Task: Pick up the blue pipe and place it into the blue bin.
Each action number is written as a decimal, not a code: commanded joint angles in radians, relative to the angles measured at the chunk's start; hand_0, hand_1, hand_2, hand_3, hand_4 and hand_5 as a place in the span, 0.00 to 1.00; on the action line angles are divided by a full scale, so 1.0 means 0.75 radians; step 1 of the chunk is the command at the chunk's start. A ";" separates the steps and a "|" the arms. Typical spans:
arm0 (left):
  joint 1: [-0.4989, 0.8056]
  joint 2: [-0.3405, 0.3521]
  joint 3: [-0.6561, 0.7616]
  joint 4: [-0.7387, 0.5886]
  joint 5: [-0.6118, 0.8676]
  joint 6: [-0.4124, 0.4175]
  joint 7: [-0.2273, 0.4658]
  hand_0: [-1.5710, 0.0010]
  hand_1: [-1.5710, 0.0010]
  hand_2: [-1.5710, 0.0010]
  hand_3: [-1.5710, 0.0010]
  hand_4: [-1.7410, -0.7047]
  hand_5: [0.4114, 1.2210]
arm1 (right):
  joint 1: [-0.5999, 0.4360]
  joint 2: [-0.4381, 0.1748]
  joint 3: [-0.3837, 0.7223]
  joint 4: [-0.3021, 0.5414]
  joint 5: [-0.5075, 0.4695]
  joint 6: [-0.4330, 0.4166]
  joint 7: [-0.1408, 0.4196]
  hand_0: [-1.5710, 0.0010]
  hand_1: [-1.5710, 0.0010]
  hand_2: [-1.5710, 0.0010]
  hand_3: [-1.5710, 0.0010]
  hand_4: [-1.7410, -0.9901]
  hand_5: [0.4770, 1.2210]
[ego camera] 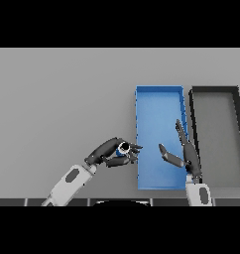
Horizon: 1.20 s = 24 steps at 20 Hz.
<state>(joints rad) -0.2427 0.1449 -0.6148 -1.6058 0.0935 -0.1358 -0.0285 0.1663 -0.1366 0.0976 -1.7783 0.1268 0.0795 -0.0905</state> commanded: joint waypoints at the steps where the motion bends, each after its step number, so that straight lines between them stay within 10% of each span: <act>1: -0.011 -0.002 0.008 0.020 -0.006 0.005 0.013 0.00 0.00 0.00 0.05 0.00 1.00 | -0.010 -0.008 -0.012 -0.019 -0.071 0.047 -0.020 1.00 1.00 1.00 1.00 0.73 0.20; 6: -0.011 -0.007 0.001 0.035 -0.014 -0.009 0.007 0.00 0.00 0.00 0.05 0.00 1.00 | -0.097 -0.200 -0.025 -0.236 -0.504 0.361 0.124 1.00 1.00 1.00 1.00 0.61 0.08; 12: -0.032 -0.002 0.011 0.028 -0.027 -0.012 -0.003 0.00 0.00 0.00 0.05 0.00 1.00 | -0.340 -0.323 0.114 -0.363 -0.665 0.470 0.434 1.00 1.00 1.00 1.00 0.58 0.03; 24: -0.015 -0.008 0.004 0.029 -0.007 -0.070 -0.018 0.00 0.00 0.00 0.02 0.00 1.00 | -0.726 -0.157 0.367 -0.201 -0.579 0.570 0.603 1.00 1.00 1.00 1.00 0.69 0.06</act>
<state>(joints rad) -0.2538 0.1383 -0.6126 -1.5842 0.0903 -0.1908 -0.0443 -0.3788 -0.2536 0.3729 -1.9291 -0.3075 0.5071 0.3632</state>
